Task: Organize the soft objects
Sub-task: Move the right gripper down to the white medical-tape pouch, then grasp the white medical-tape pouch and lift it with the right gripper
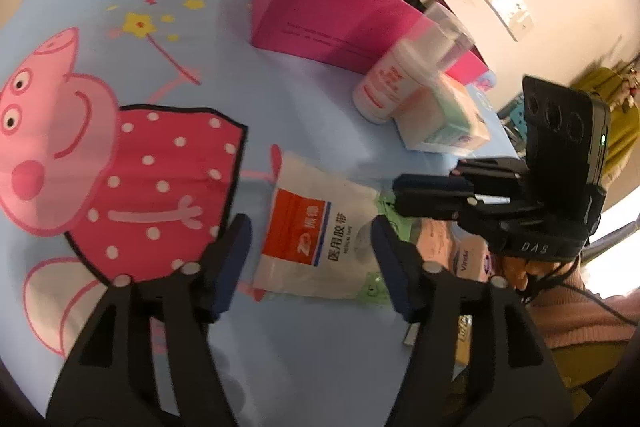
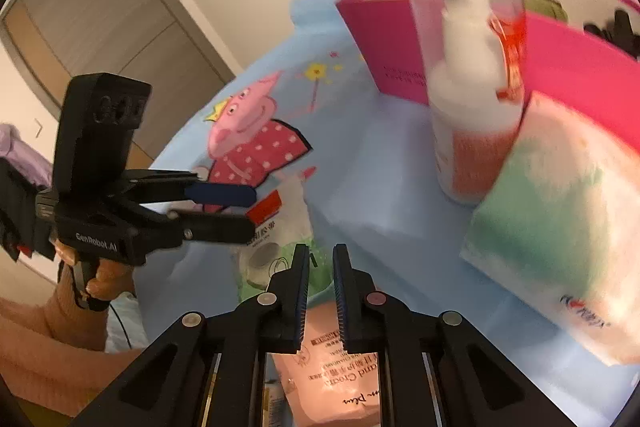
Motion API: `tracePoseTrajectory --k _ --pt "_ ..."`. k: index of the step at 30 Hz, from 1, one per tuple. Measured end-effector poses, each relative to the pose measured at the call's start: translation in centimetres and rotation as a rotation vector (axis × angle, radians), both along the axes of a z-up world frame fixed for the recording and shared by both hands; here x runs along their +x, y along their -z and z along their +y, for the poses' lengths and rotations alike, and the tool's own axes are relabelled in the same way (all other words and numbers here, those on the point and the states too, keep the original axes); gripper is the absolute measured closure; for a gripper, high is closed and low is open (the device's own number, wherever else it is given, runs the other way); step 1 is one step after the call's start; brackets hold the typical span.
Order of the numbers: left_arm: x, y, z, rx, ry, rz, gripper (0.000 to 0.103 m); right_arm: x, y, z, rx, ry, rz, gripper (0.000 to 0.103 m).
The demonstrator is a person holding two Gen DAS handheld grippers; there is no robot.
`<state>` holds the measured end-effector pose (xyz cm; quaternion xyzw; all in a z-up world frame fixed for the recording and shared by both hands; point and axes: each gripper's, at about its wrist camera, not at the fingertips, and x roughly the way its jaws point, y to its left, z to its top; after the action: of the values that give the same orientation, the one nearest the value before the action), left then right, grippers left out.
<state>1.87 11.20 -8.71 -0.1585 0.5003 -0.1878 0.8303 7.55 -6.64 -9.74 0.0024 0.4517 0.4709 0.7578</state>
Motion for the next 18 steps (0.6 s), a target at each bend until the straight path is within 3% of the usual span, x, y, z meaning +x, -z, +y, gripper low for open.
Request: tracePoseTrajectory --k 9,12,15,18 --pt "-0.6 -0.2 -1.3 0.068 0.041 -0.035 0.036 0.8 -0.5 -1.0 0.07 0.002 0.074 0.092" --pt "-0.8 -0.2 -1.8 0.091 0.055 -0.042 0.036 0.6 -0.9 -0.6 0.051 0.005 0.043 0.091" --pt "-1.0 -0.2 -1.9 0.104 0.054 -0.04 0.036 0.7 -0.7 -0.6 0.004 0.014 0.062 0.084" --pt "-1.3 -0.2 -2.0 0.12 0.054 -0.048 0.037 0.7 -0.1 -1.1 -0.03 0.033 0.095 0.055"
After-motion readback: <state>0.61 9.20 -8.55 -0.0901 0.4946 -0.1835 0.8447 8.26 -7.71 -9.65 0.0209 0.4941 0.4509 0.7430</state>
